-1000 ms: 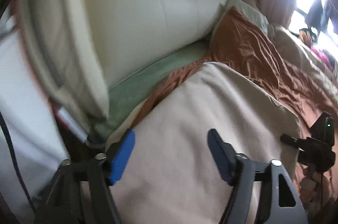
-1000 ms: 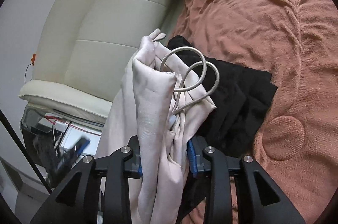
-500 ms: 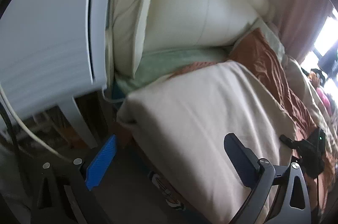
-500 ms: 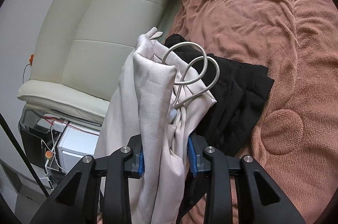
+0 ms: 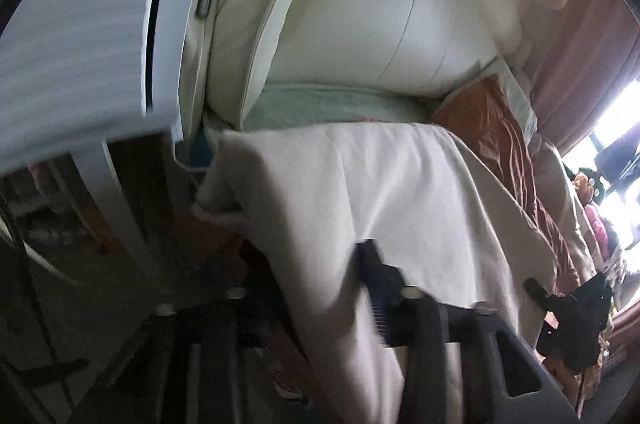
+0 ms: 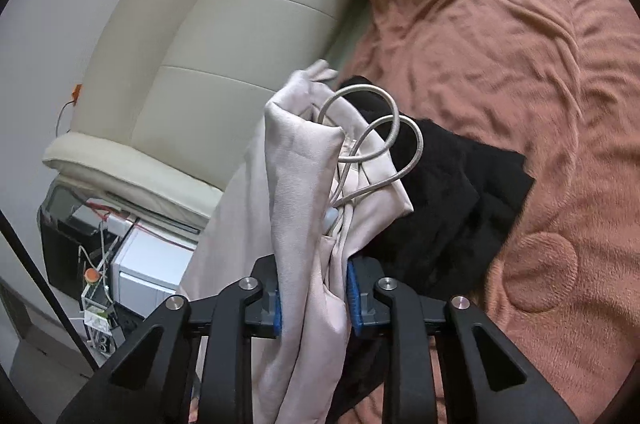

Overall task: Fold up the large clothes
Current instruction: 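Lower the jacket onto the black garment by the headboard with both grippers, then open both grippers to release the jacket and smooth it flat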

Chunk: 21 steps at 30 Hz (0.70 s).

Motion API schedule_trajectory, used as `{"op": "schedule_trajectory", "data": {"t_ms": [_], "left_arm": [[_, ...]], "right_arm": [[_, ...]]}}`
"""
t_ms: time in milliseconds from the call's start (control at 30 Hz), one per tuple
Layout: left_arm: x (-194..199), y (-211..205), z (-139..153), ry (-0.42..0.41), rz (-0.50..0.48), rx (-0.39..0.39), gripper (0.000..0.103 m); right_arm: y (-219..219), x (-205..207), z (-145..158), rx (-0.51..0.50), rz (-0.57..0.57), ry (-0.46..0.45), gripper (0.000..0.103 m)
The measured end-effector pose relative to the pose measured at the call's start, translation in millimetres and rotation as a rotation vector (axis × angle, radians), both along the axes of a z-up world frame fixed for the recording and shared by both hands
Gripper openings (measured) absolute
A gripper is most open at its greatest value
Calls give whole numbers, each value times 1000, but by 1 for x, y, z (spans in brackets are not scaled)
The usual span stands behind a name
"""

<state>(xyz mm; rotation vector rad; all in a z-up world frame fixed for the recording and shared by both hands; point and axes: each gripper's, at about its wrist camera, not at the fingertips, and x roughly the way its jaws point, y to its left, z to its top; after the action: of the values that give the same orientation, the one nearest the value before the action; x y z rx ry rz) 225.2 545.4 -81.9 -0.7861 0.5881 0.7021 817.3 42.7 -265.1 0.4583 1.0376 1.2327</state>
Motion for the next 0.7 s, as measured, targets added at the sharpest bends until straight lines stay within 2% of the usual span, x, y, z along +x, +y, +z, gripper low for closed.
{"op": "schedule_trajectory", "data": {"t_ms": [133,267,333,400,500,567,633,700], "left_arm": [[5,11,20,13,-13,38,20],[16,23,33,32,-10,91,20],[18,34,22,58,6,60,24],[14,39,5,82,21,25,30],[10,31,-9,100,8,52,39],[12,23,-12,115,-7,79,42],[14,19,-13,128,-7,93,47],[16,16,-13,151,-8,110,53]], "right_arm": [[6,-7,12,35,31,-11,19],[15,-17,20,67,79,-39,19],[19,-15,14,31,65,-28,19],[22,-4,0,-20,28,20,22],[20,14,-17,-45,14,85,23],[17,22,-22,-57,0,82,24],[10,30,-26,-79,-49,64,30],[-2,37,-32,-112,-136,75,50]]}}
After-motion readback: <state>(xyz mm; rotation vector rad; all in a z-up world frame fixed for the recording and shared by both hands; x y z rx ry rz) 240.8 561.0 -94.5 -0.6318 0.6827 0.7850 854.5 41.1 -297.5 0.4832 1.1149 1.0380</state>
